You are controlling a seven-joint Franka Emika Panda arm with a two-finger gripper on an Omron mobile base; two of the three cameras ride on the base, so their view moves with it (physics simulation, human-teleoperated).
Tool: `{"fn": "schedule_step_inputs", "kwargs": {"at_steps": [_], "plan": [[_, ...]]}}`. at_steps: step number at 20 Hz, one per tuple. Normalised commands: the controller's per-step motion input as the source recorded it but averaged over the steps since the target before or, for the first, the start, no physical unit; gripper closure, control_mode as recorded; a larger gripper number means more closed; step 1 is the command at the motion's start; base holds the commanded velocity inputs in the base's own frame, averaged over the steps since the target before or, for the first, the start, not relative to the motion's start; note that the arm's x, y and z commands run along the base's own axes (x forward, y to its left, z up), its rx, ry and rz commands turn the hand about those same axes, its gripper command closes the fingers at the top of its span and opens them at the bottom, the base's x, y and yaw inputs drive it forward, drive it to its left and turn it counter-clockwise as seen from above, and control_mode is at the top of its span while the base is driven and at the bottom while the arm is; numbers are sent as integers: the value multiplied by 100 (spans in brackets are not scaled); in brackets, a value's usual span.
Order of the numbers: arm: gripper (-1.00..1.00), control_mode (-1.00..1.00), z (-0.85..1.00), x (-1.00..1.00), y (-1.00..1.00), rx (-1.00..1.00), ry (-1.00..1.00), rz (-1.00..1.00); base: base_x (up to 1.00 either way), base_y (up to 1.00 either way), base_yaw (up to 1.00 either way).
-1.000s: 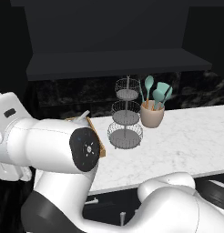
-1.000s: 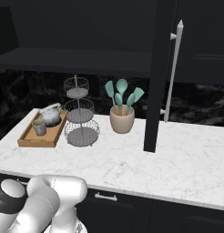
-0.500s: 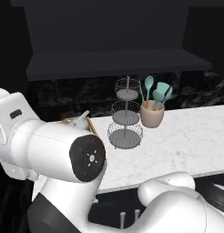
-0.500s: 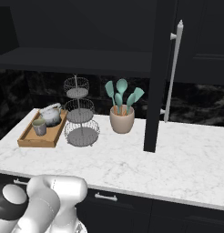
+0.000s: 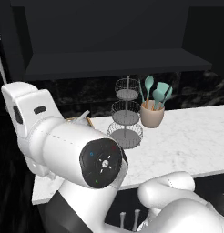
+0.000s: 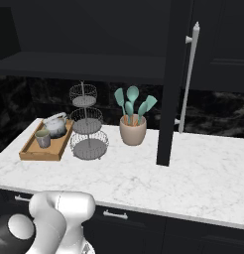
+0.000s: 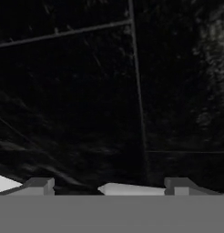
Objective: Pick the kettle from the counter and place it on the tray. Then pick the mug from the cabinet and place it on the tray. Then close the cabinet doors.
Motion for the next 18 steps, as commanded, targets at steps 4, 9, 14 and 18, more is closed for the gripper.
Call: {"fn": "schedule_step_inputs", "kwargs": {"at_steps": [4,9,14,18], "plan": [[-100,-100,0,40,-61,0,14,-16,0,0,0],[-100,-100,0,45,-62,0,16,-16,0,0,0],[-100,-100,0,48,-63,0,14,-17,0,0,0],[-100,-100,0,54,-64,0,13,-18,0,0,0]]}}
